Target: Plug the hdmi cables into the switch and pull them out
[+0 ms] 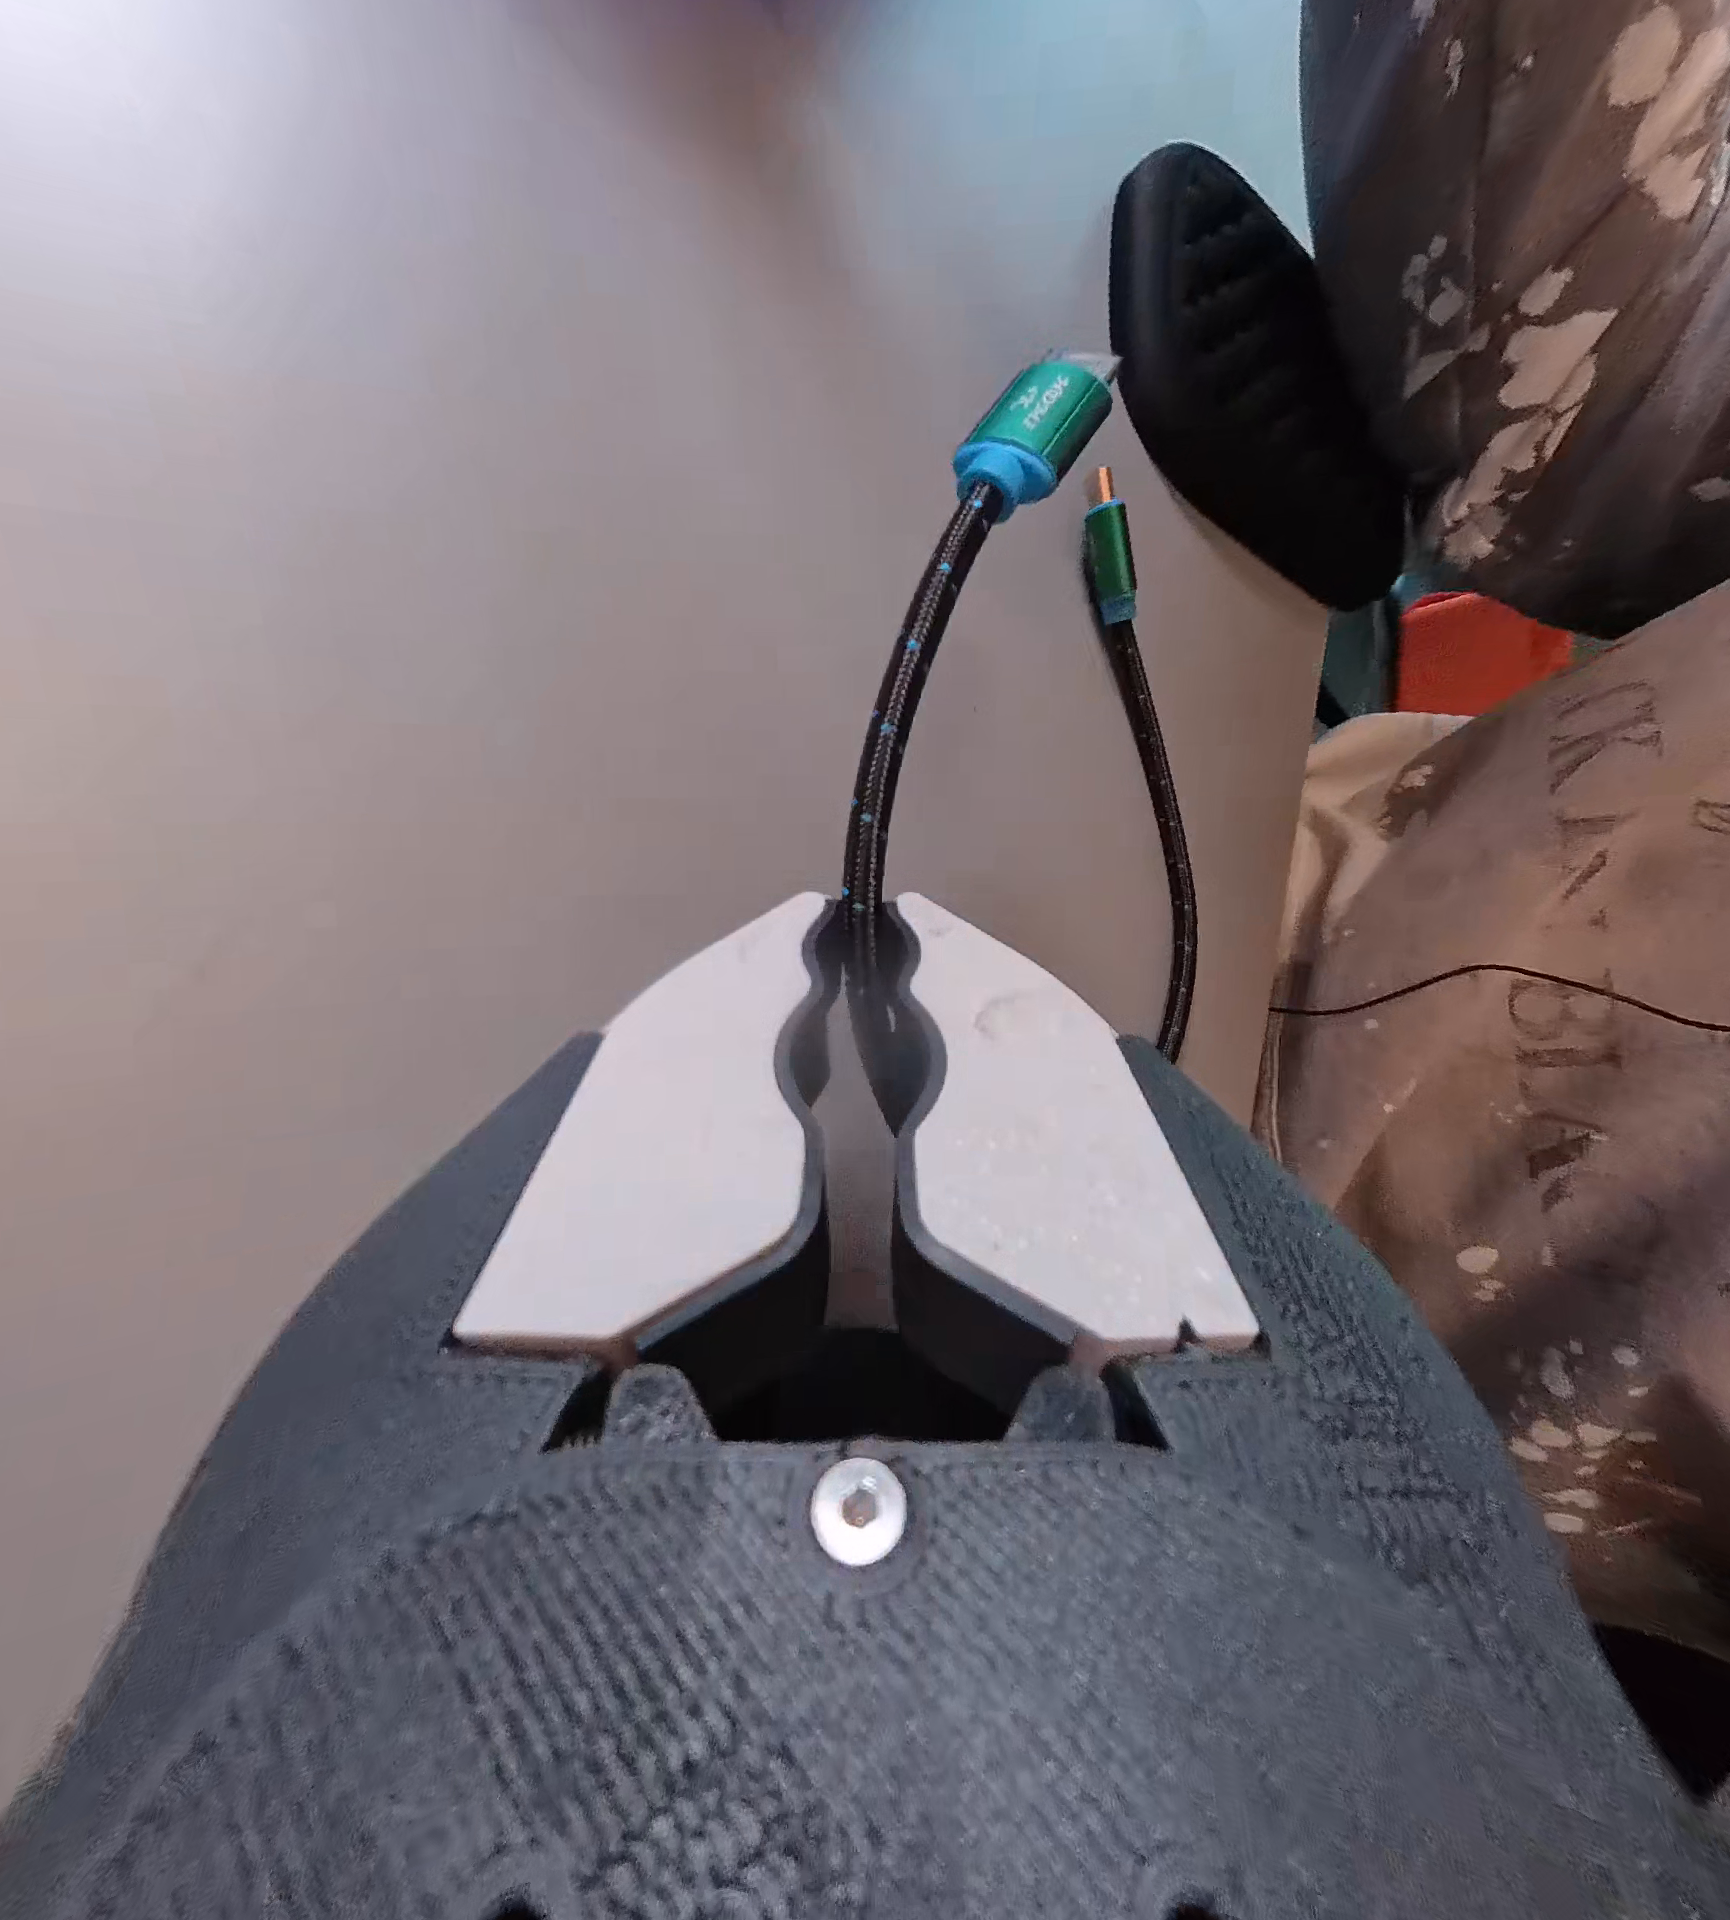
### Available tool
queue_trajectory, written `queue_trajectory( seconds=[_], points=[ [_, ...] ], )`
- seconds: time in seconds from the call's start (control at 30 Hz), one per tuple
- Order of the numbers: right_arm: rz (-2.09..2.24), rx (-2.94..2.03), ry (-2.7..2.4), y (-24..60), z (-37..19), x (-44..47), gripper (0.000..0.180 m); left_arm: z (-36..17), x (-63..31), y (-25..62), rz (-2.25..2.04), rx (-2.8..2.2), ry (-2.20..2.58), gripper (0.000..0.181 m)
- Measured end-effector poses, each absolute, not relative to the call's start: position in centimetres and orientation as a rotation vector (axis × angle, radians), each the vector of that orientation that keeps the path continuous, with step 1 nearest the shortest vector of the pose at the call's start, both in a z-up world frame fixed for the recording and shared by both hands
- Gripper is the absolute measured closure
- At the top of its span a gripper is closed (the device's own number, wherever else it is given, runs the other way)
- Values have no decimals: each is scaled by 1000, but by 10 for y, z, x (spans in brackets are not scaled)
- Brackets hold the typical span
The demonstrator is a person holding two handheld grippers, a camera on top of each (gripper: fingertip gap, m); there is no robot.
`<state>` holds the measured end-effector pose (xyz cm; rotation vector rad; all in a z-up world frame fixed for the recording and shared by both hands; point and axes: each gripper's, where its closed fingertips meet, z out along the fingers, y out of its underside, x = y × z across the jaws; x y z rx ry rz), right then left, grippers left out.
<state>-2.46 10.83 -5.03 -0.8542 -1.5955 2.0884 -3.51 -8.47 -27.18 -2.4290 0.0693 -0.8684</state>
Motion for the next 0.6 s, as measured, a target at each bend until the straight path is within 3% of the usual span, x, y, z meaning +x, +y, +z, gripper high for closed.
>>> queue_trajectory(
  seconds=[0.13,0.37,0.6],
  points=[
    [2091,-863,-1595,110,-52,-26,156,-292,-34,-89,-921,-2465,28,172],
    [2093,-874,-1591,112,-54,-28,156,-289,-53,-71,-543,-2531,220,146],
    [2095,-871,-1597,111,-54,-27,156,-289,-29,-31,-600,-2529,498,147]
  ],
)
